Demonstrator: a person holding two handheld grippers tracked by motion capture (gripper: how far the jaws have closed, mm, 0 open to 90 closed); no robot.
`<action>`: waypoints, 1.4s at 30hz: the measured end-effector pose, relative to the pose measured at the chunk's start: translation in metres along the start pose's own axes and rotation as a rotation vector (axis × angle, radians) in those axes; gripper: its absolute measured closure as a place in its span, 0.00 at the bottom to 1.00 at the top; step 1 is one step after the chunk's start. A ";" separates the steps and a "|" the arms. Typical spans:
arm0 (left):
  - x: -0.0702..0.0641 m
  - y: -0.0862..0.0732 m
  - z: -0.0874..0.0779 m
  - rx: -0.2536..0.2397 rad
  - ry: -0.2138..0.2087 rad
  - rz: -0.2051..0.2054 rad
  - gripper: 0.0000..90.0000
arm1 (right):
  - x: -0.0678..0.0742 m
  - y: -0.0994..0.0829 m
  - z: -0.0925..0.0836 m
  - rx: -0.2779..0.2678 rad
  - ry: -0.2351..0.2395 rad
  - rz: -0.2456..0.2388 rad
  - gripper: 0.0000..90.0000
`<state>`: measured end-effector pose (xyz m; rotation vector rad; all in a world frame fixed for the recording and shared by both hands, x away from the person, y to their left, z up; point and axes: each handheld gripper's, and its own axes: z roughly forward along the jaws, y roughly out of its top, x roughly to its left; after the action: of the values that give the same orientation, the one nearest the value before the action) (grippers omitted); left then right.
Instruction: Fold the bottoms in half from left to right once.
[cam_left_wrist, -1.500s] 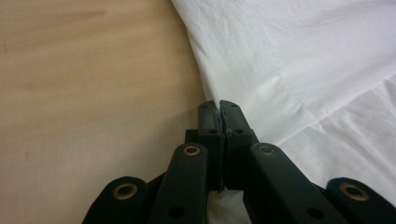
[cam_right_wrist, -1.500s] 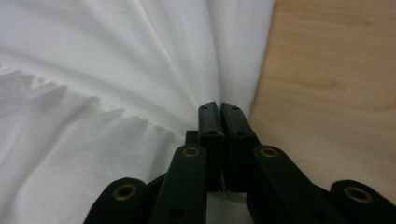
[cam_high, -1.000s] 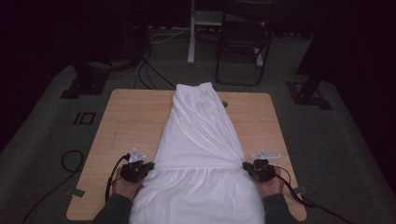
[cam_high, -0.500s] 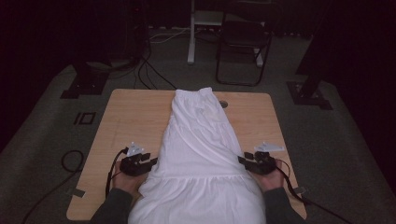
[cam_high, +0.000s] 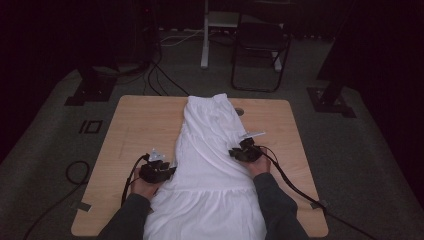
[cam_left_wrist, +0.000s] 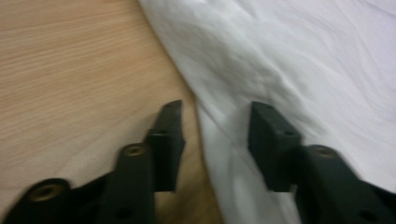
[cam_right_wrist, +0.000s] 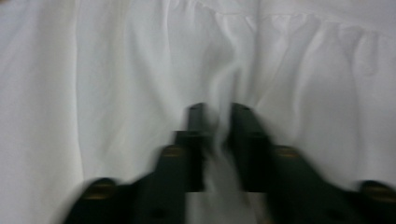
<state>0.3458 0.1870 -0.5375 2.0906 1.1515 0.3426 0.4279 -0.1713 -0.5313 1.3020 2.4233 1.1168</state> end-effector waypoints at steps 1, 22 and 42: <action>-0.002 -0.001 -0.001 0.003 0.003 0.010 0.82 | 0.002 0.000 -0.004 -0.007 -0.043 -0.034 0.98; 0.000 0.002 -0.023 -0.042 0.033 0.061 0.66 | -0.041 -0.026 -0.025 -0.034 -0.227 0.047 0.98; 0.011 0.033 0.031 0.003 -0.052 0.007 0.99 | -0.030 -0.052 -0.047 -0.032 -0.159 0.061 0.98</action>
<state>0.3889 0.1703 -0.5377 2.0949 1.1147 0.2877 0.3906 -0.2374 -0.5398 1.4064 2.2574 1.0195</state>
